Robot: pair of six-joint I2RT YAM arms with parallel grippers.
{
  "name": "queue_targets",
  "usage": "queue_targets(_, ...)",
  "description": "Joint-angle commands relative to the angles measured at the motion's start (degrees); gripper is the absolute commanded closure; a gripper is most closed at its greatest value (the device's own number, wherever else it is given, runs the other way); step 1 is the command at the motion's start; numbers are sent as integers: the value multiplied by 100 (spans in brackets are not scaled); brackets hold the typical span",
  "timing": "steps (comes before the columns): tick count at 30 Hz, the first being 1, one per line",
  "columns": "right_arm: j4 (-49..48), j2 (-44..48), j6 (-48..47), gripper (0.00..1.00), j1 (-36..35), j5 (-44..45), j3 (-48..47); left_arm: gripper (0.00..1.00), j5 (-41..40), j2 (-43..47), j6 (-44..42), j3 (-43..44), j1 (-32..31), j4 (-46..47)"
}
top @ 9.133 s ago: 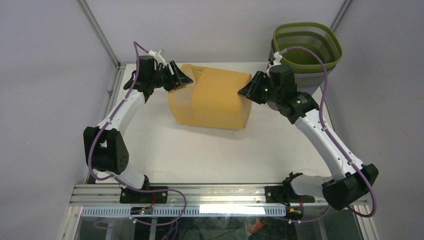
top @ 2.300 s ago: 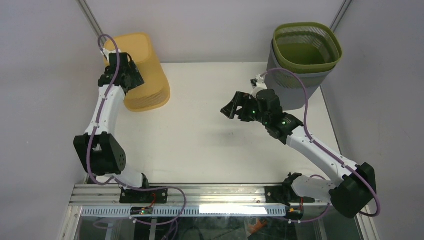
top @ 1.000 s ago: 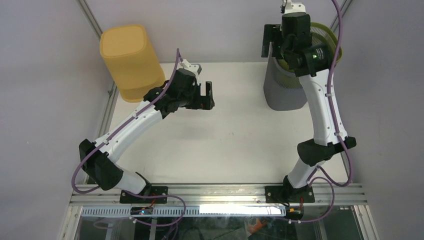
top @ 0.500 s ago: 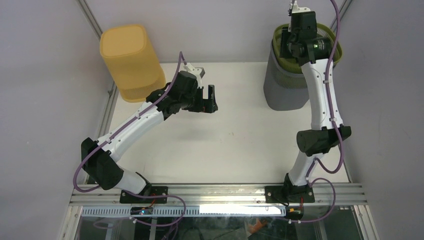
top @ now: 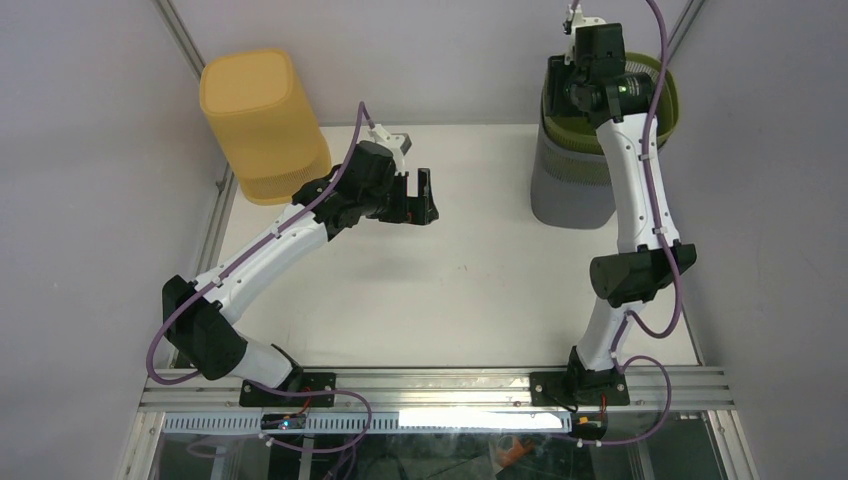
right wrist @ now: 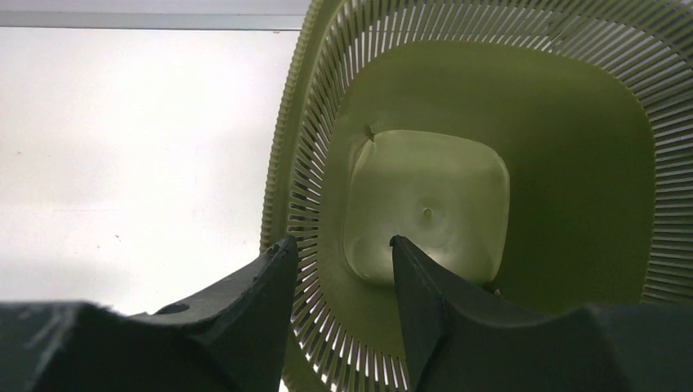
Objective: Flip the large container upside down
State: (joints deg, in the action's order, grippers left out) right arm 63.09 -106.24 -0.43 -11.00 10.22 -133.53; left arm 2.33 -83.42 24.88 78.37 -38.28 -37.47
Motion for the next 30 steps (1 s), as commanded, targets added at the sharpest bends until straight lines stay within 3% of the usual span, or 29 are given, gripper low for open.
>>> queue_targets(1, -20, 20, 47, 50, -36, -85, -200, 1, 271, 59, 60, 70, -39, 318)
queue_targets(10, -509, 764, 333, 45, -36, -161, -291, 1, 313, 21, 52, 95, -47, 318)
queue_targets(15, -253, 734, 429, 40, -44, -683, -254, 1, 331, -46, 34, 150, -47, 321)
queue_targets(20, -115, 619, 387, 40, -57, -547, 133, 1, 371, -62, 51, 129, -43, 320)
queue_targets(26, -20, 349, 202, 50, -211, -92, 181, 1, 366, -30, 73, 53, -43, 320)
queue_targets(30, -5, 236, 51, 62, -369, 196, 178, 1, 348, -12, 87, 19, -46, 320)
